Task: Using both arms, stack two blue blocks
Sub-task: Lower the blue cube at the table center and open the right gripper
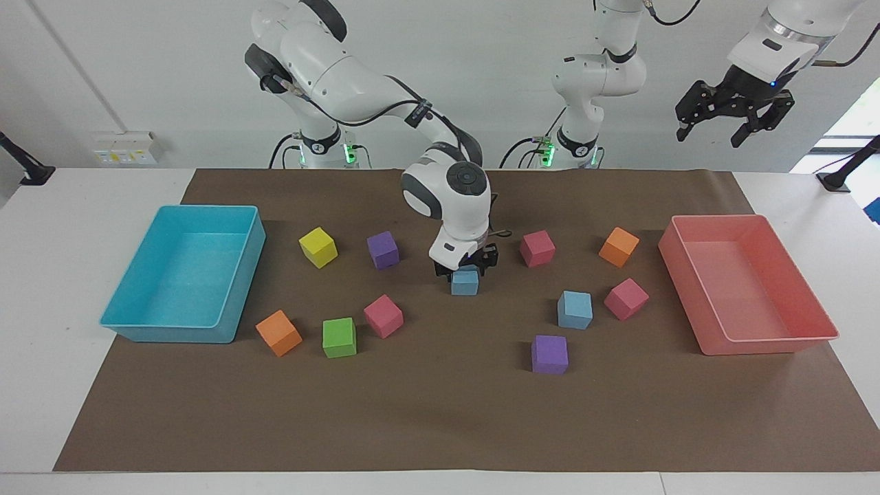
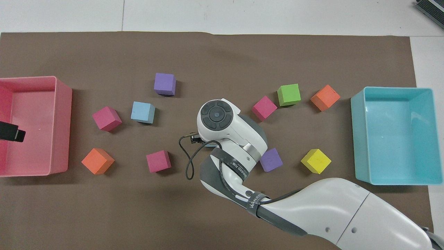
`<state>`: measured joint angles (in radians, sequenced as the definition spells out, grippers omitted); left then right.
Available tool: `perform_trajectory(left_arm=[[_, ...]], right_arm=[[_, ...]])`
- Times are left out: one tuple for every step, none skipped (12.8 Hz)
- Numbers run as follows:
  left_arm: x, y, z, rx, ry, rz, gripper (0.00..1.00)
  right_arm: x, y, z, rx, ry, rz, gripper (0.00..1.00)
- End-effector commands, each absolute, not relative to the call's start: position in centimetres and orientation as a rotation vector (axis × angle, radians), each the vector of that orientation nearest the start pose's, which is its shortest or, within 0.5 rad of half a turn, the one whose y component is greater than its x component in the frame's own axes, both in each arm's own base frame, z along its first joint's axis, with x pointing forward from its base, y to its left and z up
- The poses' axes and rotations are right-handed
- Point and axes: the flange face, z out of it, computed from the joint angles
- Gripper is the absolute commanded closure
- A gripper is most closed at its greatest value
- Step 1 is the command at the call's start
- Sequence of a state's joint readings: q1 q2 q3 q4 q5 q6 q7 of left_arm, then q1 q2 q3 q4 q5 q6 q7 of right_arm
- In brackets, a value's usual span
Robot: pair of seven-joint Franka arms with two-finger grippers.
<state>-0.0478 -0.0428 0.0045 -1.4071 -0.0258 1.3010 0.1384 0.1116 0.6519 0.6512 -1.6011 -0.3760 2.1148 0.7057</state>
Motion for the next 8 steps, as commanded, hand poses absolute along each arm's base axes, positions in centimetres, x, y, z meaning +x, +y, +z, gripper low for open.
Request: perform_trajectory(left_arm=[[50.6, -2.5, 70.2, -3.151, 0.307, 0.086, 0.0], [50.6, -2.5, 70.2, -3.151, 0.307, 0.086, 0.0], [50.6, -2.5, 70.2, -3.151, 0.304, 0.086, 0.0], [50.6, -2.5, 70.2, -3.151, 0.302, 0.083, 0.0], [50.6, -2.5, 70.2, -3.151, 0.302, 0.083, 0.0], [50.6, -2.5, 70.2, -3.151, 0.3, 0.083, 0.0], [50.6, -2.5, 70.2, -3.151, 0.3, 0.083, 0.0], [50.6, -2.5, 70.2, -3.152, 0.297, 0.083, 0.0]], right_arm=[[55.0, 41.2, 31.7, -3.079, -0.228, 0.01, 0.0], [54.9, 41.3, 32.4, -3.074, -0.228, 0.0, 0.0], [55.0, 41.2, 32.7, -3.074, -0.221, -0.009, 0.0], [54.9, 41.3, 33.4, -3.073, -0.208, -0.024, 0.0], [54.9, 41.3, 33.9, -3.072, -0.2, -0.036, 0.0], [55.1, 41.1, 34.7, -3.073, -0.175, -0.057, 0.0], [55.3, 40.7, 35.6, -3.074, -0.143, -0.08, 0.0], [55.4, 40.6, 36.6, -3.073, -0.119, -0.104, 0.0]])
